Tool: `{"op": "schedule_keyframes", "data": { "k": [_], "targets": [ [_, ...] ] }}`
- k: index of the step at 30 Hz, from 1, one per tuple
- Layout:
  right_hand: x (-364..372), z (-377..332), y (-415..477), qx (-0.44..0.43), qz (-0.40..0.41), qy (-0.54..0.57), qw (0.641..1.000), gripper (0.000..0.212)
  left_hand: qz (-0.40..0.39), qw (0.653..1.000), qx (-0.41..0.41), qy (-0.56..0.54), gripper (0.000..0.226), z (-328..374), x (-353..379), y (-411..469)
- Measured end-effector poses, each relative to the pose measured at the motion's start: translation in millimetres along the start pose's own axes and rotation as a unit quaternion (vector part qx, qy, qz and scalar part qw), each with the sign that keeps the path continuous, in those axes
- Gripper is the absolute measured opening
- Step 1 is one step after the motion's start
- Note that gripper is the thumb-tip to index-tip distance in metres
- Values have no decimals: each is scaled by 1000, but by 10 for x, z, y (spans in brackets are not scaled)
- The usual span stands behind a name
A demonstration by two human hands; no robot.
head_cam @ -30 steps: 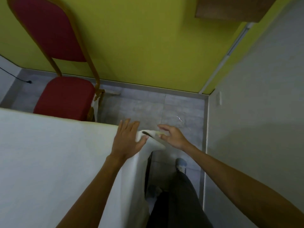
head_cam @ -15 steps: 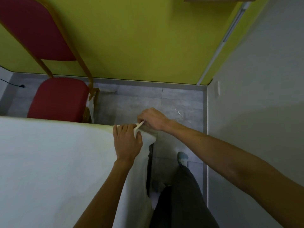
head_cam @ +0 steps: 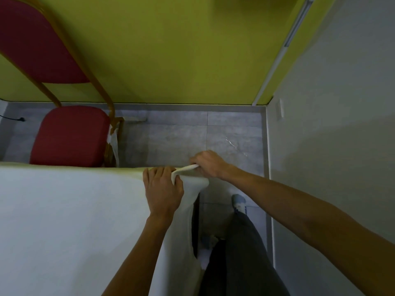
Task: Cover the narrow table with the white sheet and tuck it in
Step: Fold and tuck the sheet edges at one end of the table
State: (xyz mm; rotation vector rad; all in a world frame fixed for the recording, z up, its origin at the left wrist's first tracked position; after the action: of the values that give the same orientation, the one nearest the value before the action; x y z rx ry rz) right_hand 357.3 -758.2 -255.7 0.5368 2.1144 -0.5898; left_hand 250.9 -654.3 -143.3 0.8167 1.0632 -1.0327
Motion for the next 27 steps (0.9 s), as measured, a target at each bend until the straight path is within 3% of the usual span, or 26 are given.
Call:
{"op": "schedule_keyframes", "data": {
  "k": [2, 10, 14, 19, 22, 27],
  "targets": [
    [51, 164, -83, 20, 15, 15, 1000, 9, -7, 1000, -7, -1, 21, -28, 16, 2],
    [-47, 267, 18, -46, -39, -15, 998, 34, -24, 999, -21, -11, 15, -35, 53, -4],
    [-32, 224, 48, -19, 10, -35, 999, 38, -24, 999, -20, -1, 15, -26, 50, -4],
    [157, 366, 13, 58, 49, 42, 996, 12, -17, 1000, -20, -11, 14, -23, 35, -5],
    [44, 448, -31, 37, 68, 68, 995, 10, -19, 1000, -20, -11, 13, -4, 17, 2],
    [55, 496, -109, -12, 1, 64, 998, 31, -28, 999, -26, -14, 14, 3, 11, 0]
  ]
}}
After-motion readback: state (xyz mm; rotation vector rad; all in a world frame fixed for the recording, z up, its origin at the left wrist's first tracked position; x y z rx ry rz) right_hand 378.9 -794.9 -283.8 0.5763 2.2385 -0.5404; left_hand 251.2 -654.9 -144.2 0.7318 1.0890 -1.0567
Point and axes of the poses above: each hand's wrist, its own y-axis towards the middle knuckle, its own x-axis out of the palm, z = x × y, the point moved 8 cm from there along y, towards the middle knuckle, and after that the axes turned 1 degree about x, right-handed, at the moved point
